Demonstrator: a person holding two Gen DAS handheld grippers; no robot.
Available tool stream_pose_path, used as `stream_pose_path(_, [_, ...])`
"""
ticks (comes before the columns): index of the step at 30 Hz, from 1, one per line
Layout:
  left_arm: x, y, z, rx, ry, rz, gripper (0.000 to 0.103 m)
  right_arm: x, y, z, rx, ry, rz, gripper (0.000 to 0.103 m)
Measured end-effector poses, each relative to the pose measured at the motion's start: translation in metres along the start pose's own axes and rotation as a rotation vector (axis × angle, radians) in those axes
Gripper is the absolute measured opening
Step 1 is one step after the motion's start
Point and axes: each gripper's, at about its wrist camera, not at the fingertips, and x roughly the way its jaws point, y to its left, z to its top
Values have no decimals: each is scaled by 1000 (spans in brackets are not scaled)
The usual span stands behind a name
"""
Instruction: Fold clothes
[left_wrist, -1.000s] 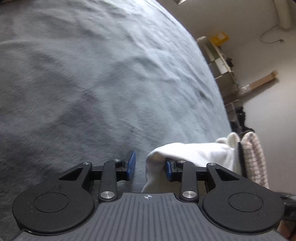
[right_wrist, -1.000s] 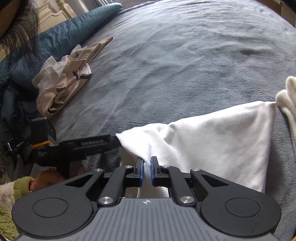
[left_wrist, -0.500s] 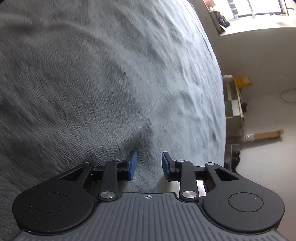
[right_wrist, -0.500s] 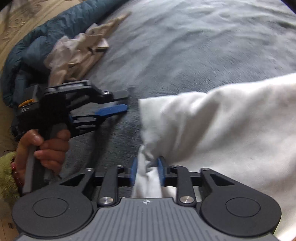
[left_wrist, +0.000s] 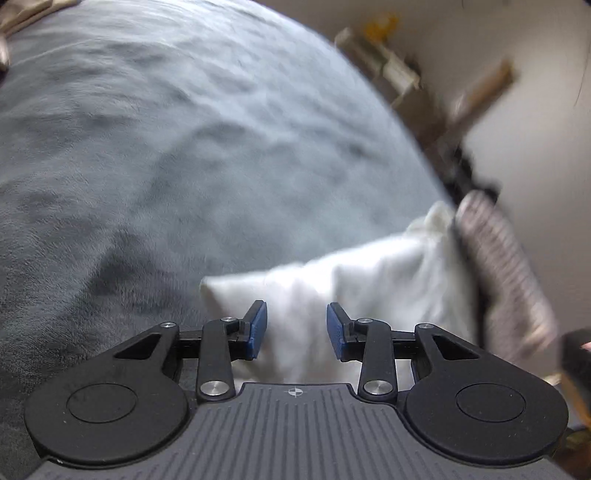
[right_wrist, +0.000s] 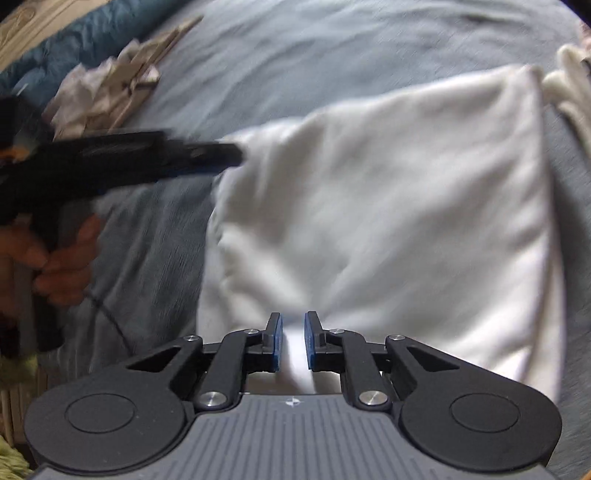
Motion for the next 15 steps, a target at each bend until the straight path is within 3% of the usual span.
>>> stream_pose_path(2, [8, 10, -7, -6, 12, 38, 41, 2, 12, -15, -16, -2, 6, 15])
stream_pose_path(5, [6, 20, -8, -66, 4, 5, 40, -12, 21, -26, -26, -17, 22, 14])
stream_pose_path(10, [11, 15, -6, -31, 3, 23, 41, -42, 5, -26, -25, -135, -56, 14])
stream_pose_path(15, [13, 6, -4, -11, -16, 63, 42, -39, -16, -70, -70, -51, -66, 10])
